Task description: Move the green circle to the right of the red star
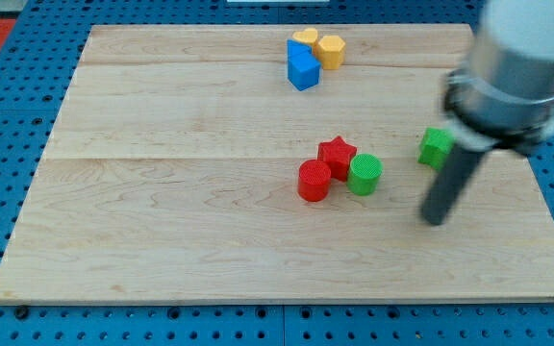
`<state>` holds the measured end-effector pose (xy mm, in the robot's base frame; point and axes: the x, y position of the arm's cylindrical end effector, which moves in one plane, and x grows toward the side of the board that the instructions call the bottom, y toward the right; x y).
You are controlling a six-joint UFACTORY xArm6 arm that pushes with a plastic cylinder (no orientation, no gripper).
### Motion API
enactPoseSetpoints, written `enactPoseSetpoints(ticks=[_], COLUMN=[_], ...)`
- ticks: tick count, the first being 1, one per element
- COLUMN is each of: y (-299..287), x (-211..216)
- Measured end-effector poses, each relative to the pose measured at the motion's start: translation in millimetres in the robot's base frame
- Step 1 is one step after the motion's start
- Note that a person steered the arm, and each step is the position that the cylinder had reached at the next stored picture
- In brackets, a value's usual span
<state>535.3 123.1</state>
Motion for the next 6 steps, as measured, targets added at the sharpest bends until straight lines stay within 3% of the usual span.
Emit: enactPoseSetpoints(ticks=[2,3,4,5,6], y=[4.0,9.6,-64.2,-104.1,-97.7], x=[-87.7,-20.7,25.1,8.0,-44.1])
